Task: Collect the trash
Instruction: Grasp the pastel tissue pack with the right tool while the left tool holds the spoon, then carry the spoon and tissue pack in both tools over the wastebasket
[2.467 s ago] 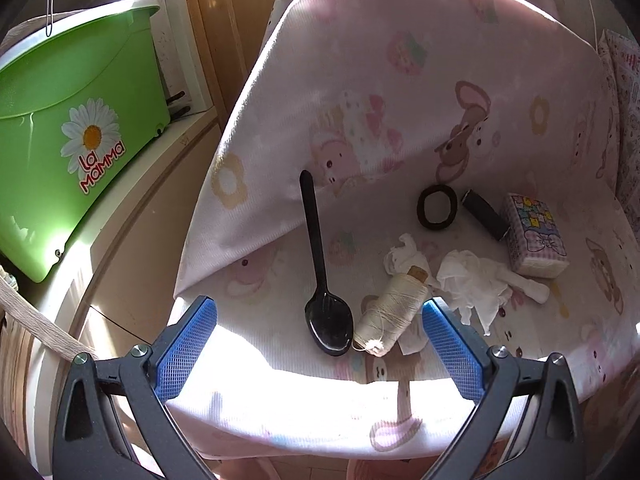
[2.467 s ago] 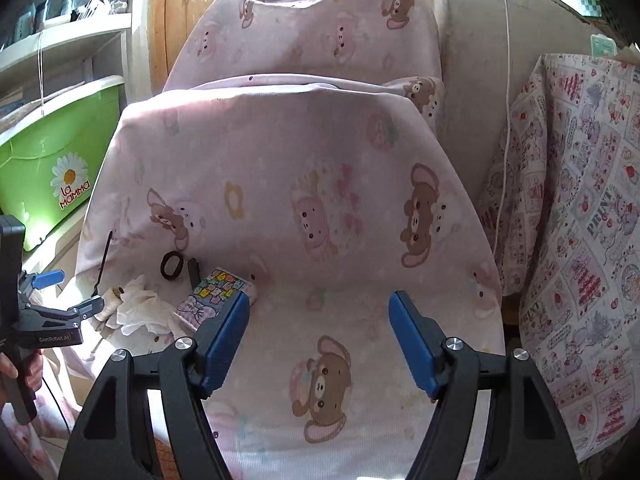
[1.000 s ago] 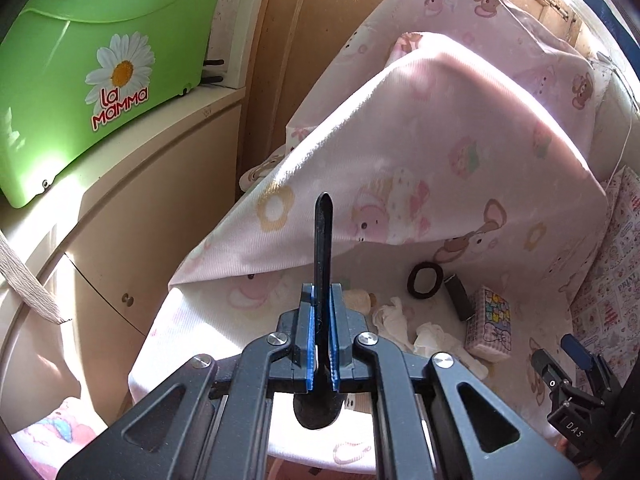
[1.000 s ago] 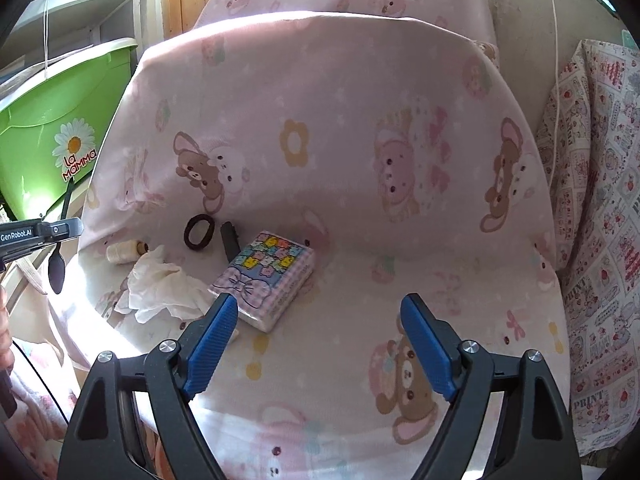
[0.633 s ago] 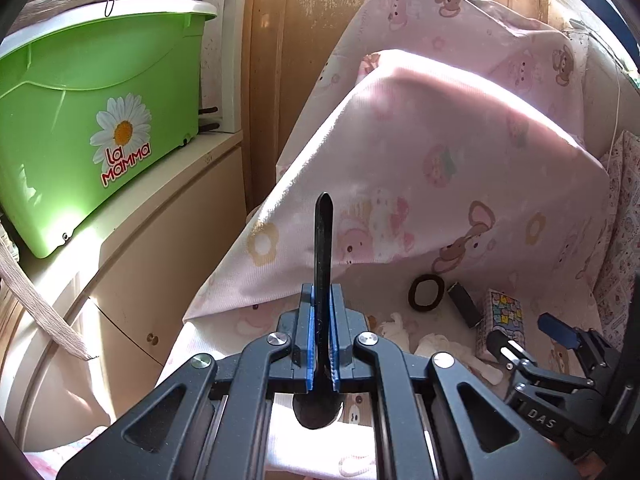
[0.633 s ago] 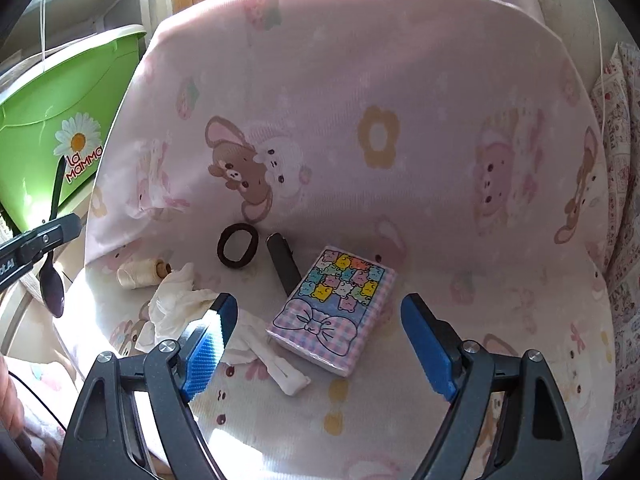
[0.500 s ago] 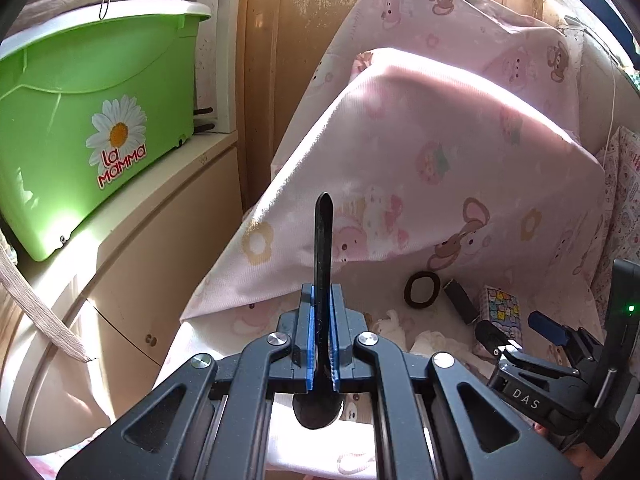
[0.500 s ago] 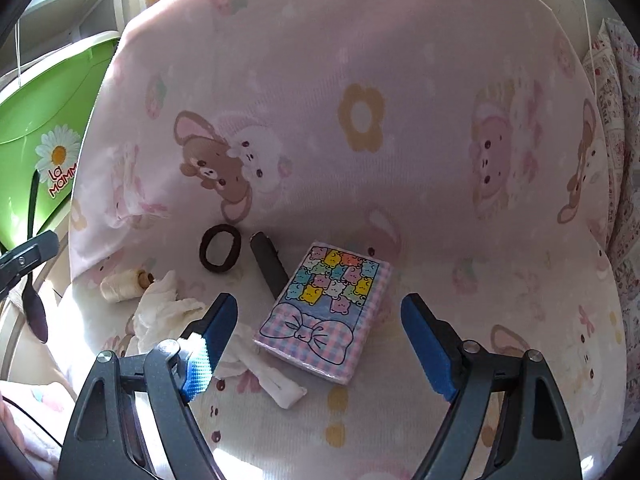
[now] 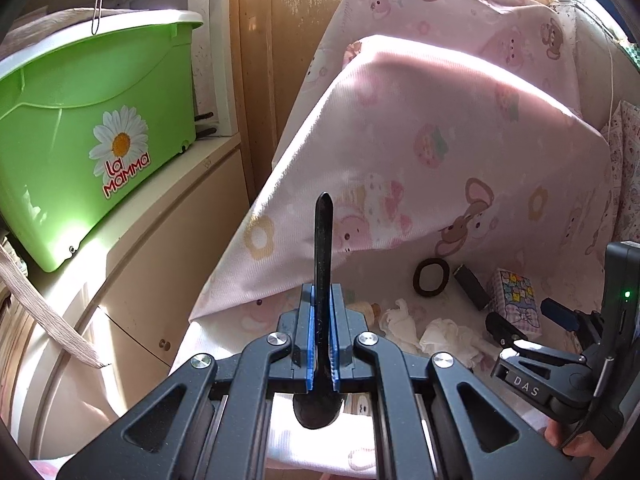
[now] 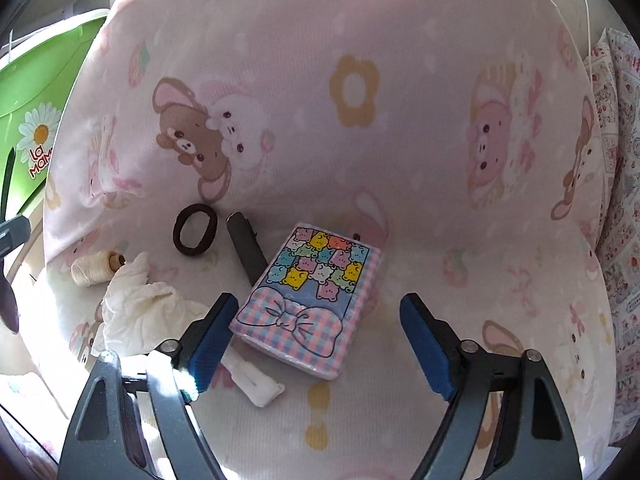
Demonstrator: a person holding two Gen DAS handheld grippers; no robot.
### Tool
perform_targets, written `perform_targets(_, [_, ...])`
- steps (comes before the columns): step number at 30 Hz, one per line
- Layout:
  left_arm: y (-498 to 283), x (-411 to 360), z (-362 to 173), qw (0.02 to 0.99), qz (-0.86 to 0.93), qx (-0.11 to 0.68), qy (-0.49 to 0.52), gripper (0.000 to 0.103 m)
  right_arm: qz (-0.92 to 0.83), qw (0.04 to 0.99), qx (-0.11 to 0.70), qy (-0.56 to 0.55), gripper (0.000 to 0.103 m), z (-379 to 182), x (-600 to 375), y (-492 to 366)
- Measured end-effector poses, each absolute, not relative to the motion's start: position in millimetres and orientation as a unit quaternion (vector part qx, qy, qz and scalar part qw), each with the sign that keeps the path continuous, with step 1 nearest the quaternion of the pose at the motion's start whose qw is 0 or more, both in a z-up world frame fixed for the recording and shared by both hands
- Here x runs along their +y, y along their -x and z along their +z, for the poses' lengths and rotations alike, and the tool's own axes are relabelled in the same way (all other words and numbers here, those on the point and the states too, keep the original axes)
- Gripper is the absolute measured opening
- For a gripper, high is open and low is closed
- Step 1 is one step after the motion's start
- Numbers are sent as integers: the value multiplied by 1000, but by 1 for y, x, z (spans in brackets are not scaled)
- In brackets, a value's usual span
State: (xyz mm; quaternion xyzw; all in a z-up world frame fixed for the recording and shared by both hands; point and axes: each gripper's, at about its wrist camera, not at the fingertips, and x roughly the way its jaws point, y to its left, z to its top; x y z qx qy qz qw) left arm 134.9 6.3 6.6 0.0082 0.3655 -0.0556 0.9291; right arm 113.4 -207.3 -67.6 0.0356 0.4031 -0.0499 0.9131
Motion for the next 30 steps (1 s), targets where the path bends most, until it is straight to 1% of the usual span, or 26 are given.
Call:
perform_targets(2, [-134, 7, 6, 928, -58, 368, -3, 5, -50, 909, 411, -46, 72, -67, -216, -115])
perform_targets(4, [-133, 6, 7, 929, -56, 365, -5, 5, -49, 906, 417, -57, 62, -70, -220, -112])
perform_targets(5, [-133, 6, 8, 930, -56, 364, -5, 5, -53, 904, 420, -57, 54, -71, -221, -112])
perform_targets(14, [-134, 11, 8, 927, -48, 372, -2, 5, -64, 914, 399, -43, 54, -73, -238, -102])
perform_targets(16, [-133, 7, 5, 926, -38, 374, -21, 5, -53, 921, 385, -41, 53, -68, -239, -95])
perform_targets(20, [-129, 3, 6, 929, -41, 368, -29, 5, -49, 936, 349, 5, 53, -59, -232, -76])
perform_targets(22, [-126, 1, 8, 930, -44, 364, -33, 5, -46, 935, 350, 19, 53, -60, -226, -72])
perform_targets(26, [-119, 1, 11, 929, -51, 365, -30, 5, -30, 933, 359, 0, 54, -57, -228, -58])
perform_targets(30, [-114, 2, 1, 913, -82, 399, -1, 5, -25, 934, 357, 0, 54, -56, -228, -44])
